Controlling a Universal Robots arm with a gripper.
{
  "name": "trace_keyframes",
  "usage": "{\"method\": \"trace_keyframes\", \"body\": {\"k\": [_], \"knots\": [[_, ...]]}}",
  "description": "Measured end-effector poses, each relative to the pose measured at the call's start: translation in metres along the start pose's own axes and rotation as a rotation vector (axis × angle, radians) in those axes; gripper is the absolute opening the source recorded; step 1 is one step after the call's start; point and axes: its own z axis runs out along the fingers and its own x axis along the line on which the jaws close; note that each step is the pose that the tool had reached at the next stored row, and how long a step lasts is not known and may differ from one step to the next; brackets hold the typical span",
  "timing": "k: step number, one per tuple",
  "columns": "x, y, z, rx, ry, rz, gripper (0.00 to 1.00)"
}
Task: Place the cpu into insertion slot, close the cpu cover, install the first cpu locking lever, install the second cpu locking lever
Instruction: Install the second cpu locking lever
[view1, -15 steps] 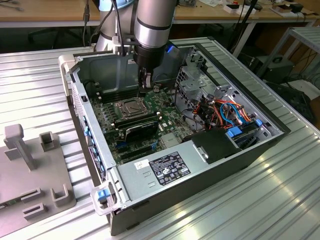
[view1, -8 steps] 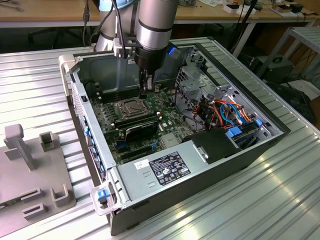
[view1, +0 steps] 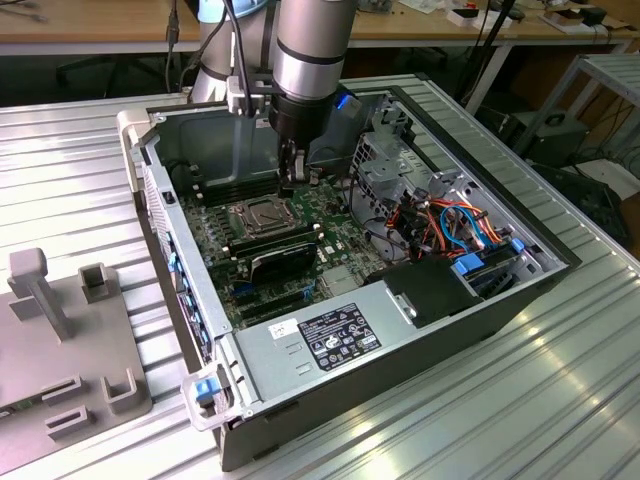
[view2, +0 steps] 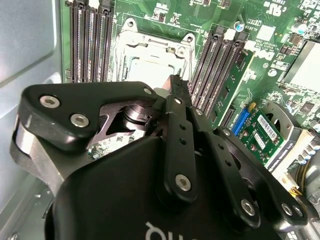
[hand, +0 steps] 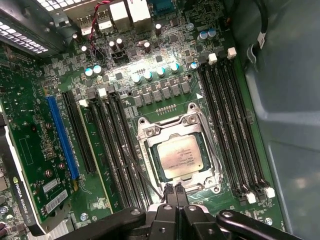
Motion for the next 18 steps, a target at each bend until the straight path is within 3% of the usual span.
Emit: {"method": "trace_keyframes", "body": {"k": [4,10,12,18], "knots": [[0.0002,-0.0001,0.0000,0.0000,-0.0002,-0.016,0.11],[0.0014,-0.0005,0.0008,-0.0025,-0.0016,-0.148,0.11],[0.0069,-0.0021,0.0011,-0.0174,0.0018,-0.149,0.11],[0.0169,-0.0051,0.0021,-0.0431,0.0075,-0.154,0.11]]}}
